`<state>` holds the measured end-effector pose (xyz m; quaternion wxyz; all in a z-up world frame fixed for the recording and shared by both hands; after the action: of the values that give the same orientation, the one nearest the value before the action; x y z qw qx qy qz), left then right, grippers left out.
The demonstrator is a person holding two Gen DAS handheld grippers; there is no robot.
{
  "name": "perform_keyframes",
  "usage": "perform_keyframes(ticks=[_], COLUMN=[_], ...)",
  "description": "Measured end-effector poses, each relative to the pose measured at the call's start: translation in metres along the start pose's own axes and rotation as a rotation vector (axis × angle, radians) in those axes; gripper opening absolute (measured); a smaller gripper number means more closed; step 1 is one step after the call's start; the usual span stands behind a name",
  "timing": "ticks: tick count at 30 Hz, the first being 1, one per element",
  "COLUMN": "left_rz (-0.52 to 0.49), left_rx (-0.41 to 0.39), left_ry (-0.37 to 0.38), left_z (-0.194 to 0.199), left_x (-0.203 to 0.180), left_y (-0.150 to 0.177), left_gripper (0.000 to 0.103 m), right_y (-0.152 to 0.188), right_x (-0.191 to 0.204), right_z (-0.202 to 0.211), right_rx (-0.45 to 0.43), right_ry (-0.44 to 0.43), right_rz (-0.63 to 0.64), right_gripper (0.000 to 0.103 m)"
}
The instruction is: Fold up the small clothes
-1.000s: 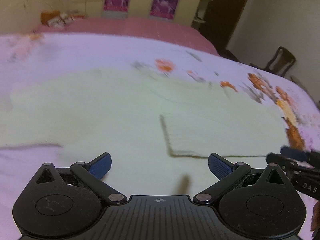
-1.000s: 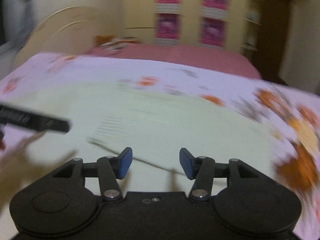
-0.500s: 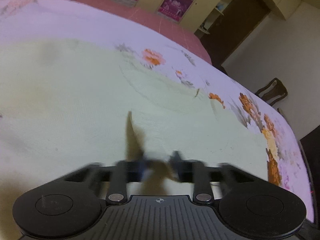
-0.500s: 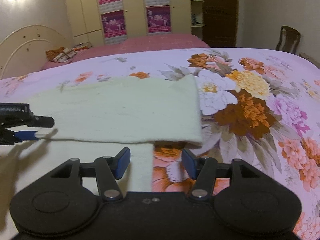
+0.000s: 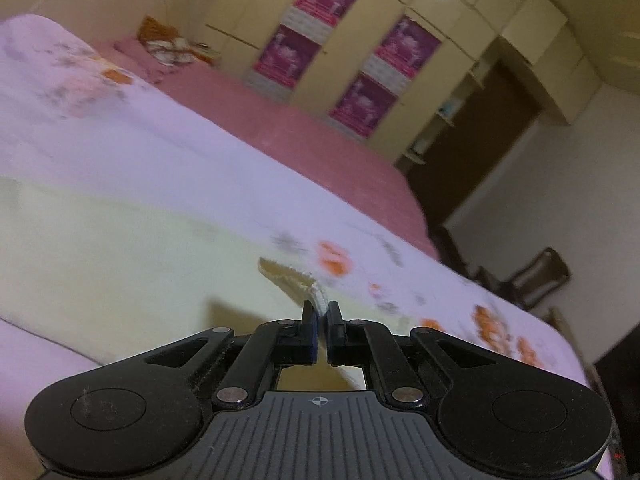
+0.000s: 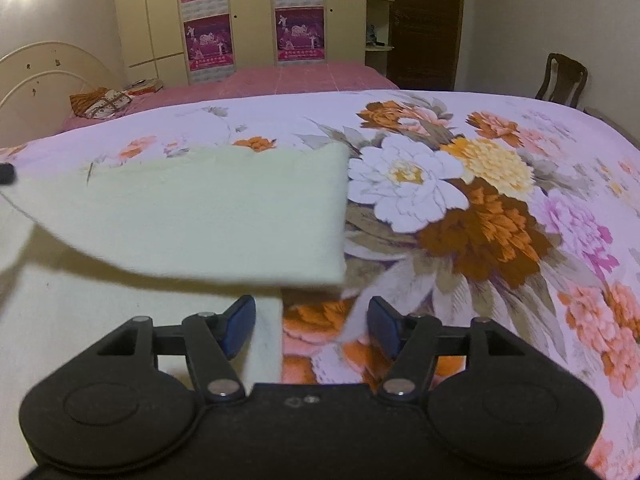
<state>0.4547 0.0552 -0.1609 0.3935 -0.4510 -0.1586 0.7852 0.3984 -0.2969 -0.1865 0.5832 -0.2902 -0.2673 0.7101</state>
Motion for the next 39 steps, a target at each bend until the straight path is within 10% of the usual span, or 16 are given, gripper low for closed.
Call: perform_keyframes(ticks=[13, 17, 21, 28, 39], left_rz=[-0.011, -0.043, -0.011, -0.152, -0.26], left_rx=[0.014, 0.002, -0.096, -0.013, 0.03], left_ry=[-0.211, -0.24, -0.274, -0.154, -0.199], left_z=[-0.016, 0.0, 0.031, 0.001, -0.024], left_x=[0.068, 0.068, 0.073, 0.026, 0.026], left_y=[0.021, 0.02, 0.012, 0.016, 0.022], left_gripper=[0.005, 0.018, 0.06, 0.06, 0.06], right_y=[-0.001, 0.0, -0.011, -0.053, -0.064], right_x=[-0.01, -0.013, -0.022, 0.009, 0.01], right_z=[-0.013, 0.001, 0.019, -0.019, -0.073], right_rx=[0.014, 0.016, -0.052, -0.082, -0.033], right_ry=[0.011, -0.036, -0.04, -0.088, -0.03], right_rz=[-0.074, -0.072, -0.123, -0.028, 0.049], right_gripper=[0.001, 0.006, 0.021, 0.025, 0.023])
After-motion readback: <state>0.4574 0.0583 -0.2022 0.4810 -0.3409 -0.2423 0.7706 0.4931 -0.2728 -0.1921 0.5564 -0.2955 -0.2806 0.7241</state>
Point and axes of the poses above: each gripper's, at about its wrist camera, not at the fingertips, and z roughly against the way its jaws point, x to its left, y to its underside, the point moved 5 cm from there along -z, roughly the way its jaws point, and after that the axes turned 7 degrees about z, right-handed, at the moved point
